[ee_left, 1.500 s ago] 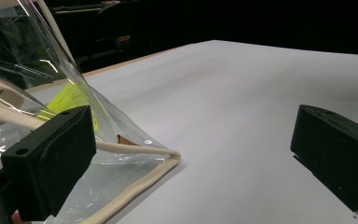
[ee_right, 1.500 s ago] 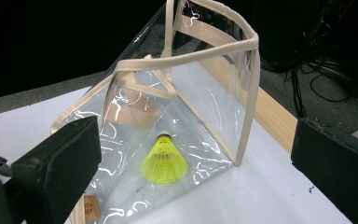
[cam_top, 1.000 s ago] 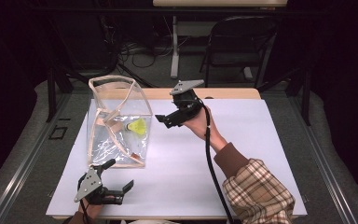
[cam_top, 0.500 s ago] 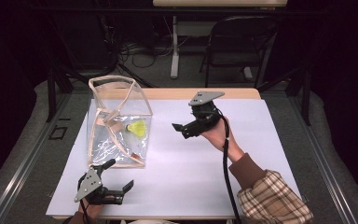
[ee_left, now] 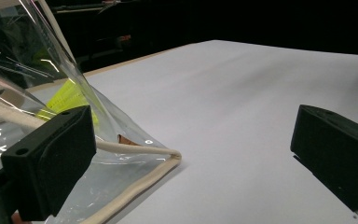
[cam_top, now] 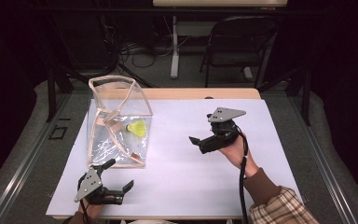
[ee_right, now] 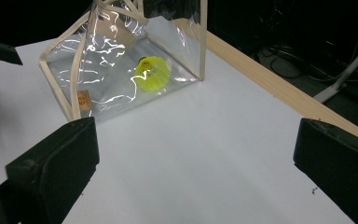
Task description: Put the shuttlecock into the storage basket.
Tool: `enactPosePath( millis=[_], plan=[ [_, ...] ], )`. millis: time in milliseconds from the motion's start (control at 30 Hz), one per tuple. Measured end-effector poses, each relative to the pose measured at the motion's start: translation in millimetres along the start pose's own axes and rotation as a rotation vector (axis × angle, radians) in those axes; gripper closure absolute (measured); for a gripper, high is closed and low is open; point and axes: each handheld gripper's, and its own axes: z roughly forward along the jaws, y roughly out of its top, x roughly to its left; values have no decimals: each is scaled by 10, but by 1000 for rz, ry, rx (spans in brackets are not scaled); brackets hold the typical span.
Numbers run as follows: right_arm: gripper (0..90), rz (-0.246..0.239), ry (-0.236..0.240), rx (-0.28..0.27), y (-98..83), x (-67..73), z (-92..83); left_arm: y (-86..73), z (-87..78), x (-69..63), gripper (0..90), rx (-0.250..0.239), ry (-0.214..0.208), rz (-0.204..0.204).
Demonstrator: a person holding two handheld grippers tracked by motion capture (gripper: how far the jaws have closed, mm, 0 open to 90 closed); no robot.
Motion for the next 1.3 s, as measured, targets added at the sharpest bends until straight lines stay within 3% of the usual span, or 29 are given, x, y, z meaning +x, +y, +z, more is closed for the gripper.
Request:
enactPosePath(
  millis=[467, 1300],
  plan=[
    [0, -6, -24, -37, -422, 141, -287, 1, -2, 0, 0, 0, -1, 2],
    [0, -37, -90, -82, -1005, 289, -609, 0, -1, 4, 0, -1, 0, -2]
  ],
)
